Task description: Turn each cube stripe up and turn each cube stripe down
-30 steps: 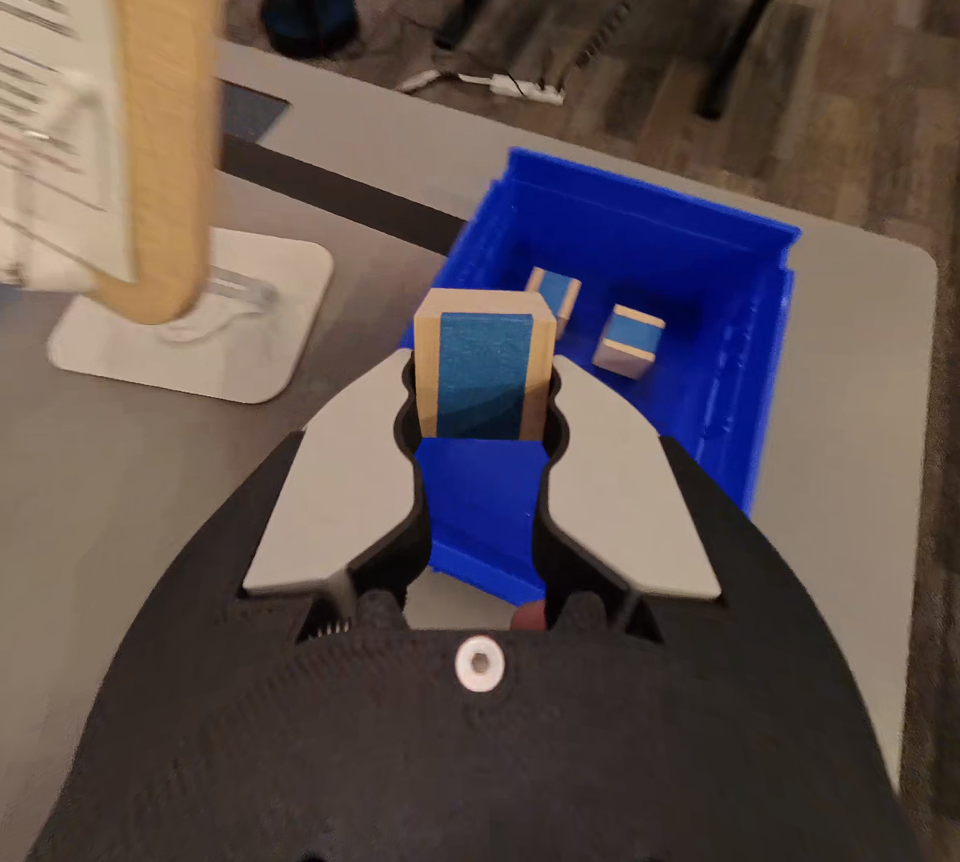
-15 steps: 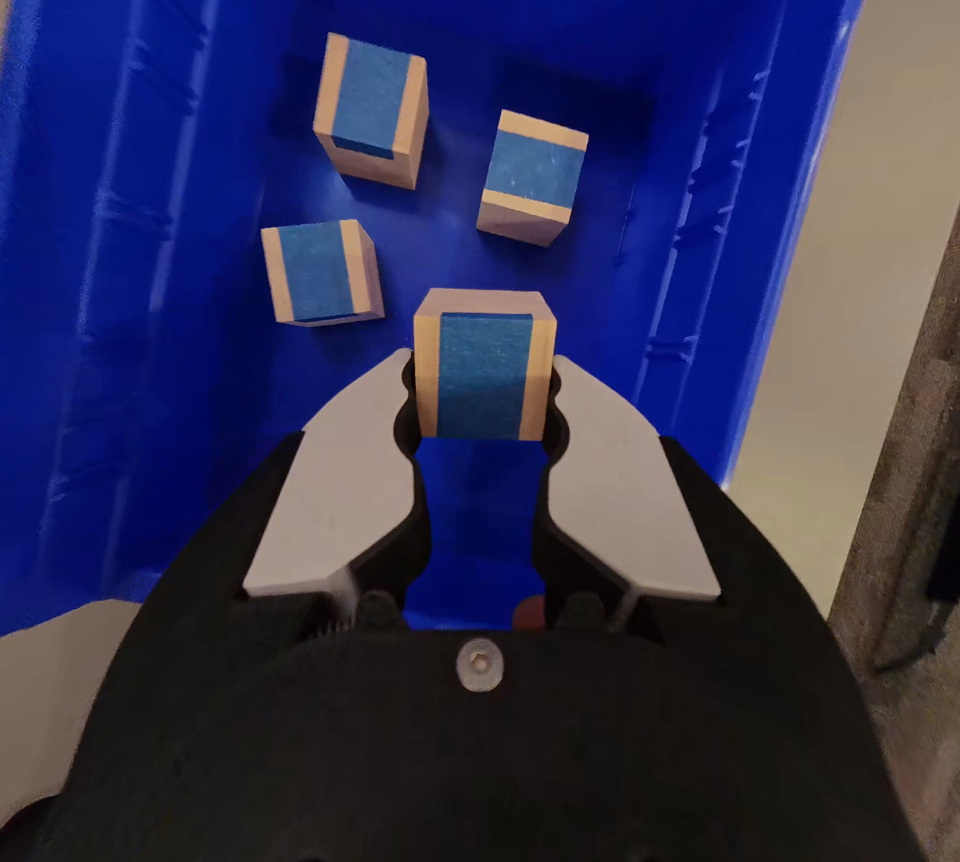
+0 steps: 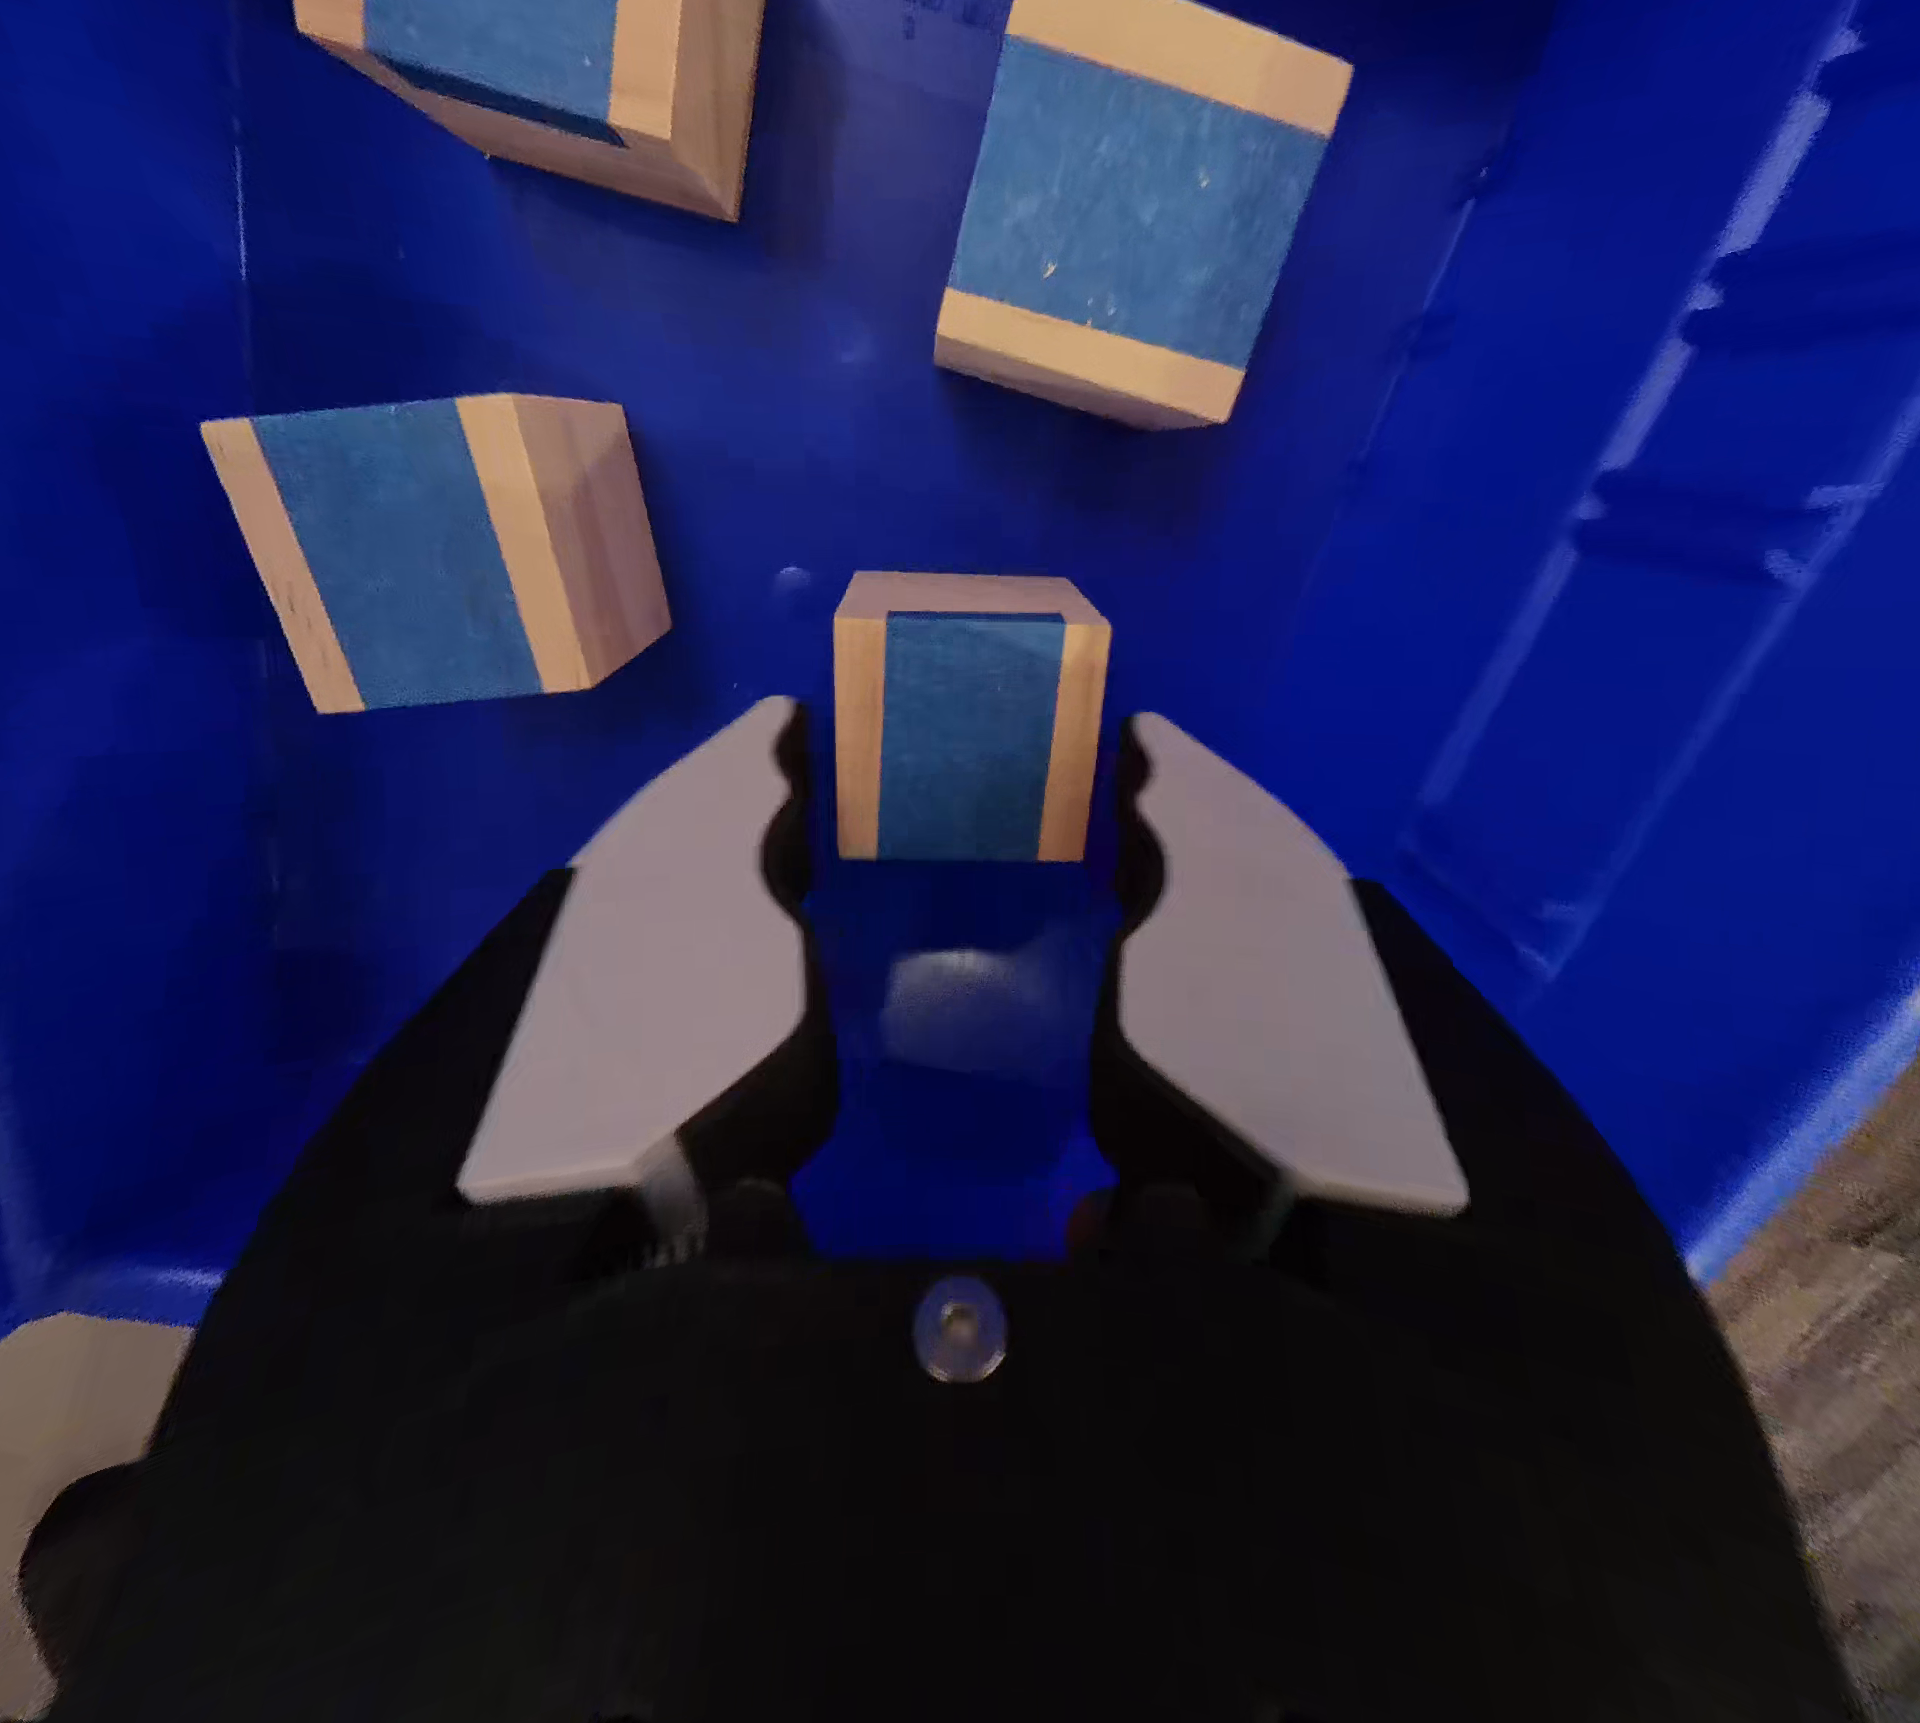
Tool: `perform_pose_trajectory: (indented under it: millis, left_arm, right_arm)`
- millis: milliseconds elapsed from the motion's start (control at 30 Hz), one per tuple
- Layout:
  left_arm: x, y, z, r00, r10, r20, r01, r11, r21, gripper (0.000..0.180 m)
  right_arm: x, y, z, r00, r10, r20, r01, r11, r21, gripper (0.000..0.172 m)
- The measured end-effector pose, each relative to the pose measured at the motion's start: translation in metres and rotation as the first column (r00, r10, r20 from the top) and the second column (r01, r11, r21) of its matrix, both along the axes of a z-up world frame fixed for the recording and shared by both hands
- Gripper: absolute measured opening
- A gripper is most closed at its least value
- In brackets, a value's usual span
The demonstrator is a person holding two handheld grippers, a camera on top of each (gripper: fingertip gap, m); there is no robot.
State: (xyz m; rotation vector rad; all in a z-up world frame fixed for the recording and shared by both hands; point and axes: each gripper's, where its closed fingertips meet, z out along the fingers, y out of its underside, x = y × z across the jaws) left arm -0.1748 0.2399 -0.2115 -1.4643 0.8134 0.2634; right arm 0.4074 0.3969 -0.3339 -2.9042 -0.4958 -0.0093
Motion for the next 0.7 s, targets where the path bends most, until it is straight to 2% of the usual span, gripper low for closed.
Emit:
perform_pose_trajectory:
  millis: [33,133,267,367,433,500,600,700]
  left_arm:
    - [0.0,-0.001,0.002,1.0,0.0,0.007,0.0,1.0,0.007,0.0]
    - [-0.006,-0.001,0.015,0.999,0.009,0.043,-0.01,1.0,0.021,0.009]
    - [-0.019,0.008,0.042,0.999,0.038,0.01,-0.038,0.999,0.02,0.022]
    - [-0.033,0.037,0.056,0.997,0.069,-0.027,-0.07,0.997,-0.038,0.044]
    - [-0.044,0.065,0.056,0.994,0.089,-0.069,-0.096,0.991,-0.094,0.059]
    - [-0.055,0.096,0.047,0.991,0.085,-0.106,-0.101,0.981,-0.162,0.062]
    - [-0.068,0.141,0.015,0.987,0.082,-0.135,-0.122,0.938,-0.324,0.07]
    - [-0.076,0.174,-0.024,0.974,0.054,-0.218,-0.153,0.872,-0.466,0.073]
  right_arm:
    - [0.0,-0.001,0.003,1.0,0.007,0.008,-0.007,1.0,0.004,0.065]
    - [-0.008,-0.002,0.032,0.999,0.018,-0.026,-0.016,0.994,0.106,0.068]
    - [-0.032,-0.017,0.096,0.992,0.11,-0.062,-0.084,0.941,0.326,0.058]
    - [-0.05,-0.041,0.124,0.983,0.175,-0.057,-0.137,0.902,0.409,0.055]
    - [-0.064,-0.058,0.132,0.973,0.224,-0.061,-0.176,0.881,0.439,0.053]
    - [-0.079,-0.073,0.136,0.96,0.271,-0.072,-0.208,0.859,0.467,0.051]
    - [-0.1,-0.092,0.137,0.939,0.326,-0.114,-0.23,0.837,0.496,0.048]
    - [-0.116,-0.106,0.135,0.922,0.37,-0.112,-0.27,0.823,0.5,0.048]
